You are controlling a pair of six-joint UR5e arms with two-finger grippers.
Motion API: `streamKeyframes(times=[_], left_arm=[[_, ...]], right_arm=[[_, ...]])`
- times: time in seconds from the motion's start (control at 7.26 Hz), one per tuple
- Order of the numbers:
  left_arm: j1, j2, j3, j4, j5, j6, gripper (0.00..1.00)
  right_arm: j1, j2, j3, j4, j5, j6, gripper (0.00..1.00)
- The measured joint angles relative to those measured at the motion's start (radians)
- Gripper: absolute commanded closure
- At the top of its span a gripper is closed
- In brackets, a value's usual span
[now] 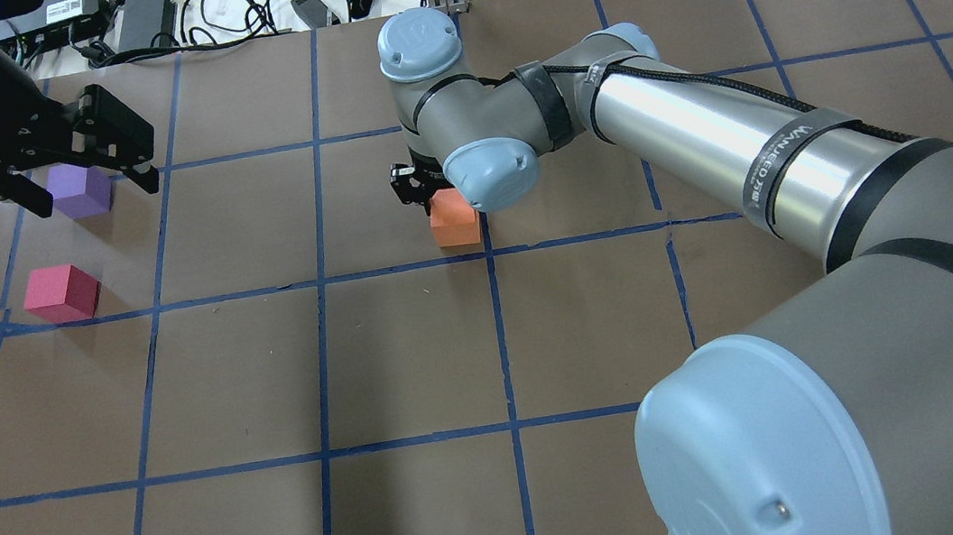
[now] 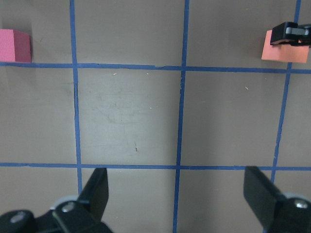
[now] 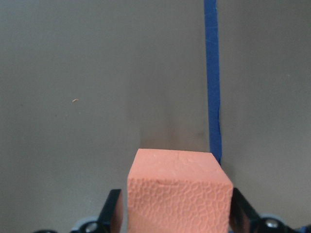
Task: Arrange blocks in a line
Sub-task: 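Open the right gripper and lift it away from the orange cube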
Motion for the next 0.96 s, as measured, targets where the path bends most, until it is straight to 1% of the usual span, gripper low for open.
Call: streamKeyframes(times=[0.41,0.69,0.83,0.96], left_arm=[[0.003,-0.019,0.017,0.013,-0.002,0.016,0.00],[0.003,-0.049,0.009,0.046,-0.006,0.019,0.00],[-0.015,-0.070,-0.001,0.088,-0.010,0.016,0.00],[-0.064,-0.094,-0.026,0.178,-0.009,0.011,0.00]], right_arm=[[-0.004,-0.040,-0.009,0.014,-0.002,0.001,0.00],[-0.037,-0.148,-0.002,0.097,-0.009,-0.016,0.00],[-0.066,-0.215,0.007,0.156,-0.011,-0.055,0.00],[-0.104,-0.286,0.018,0.219,-0.014,-0.130,0.00]])
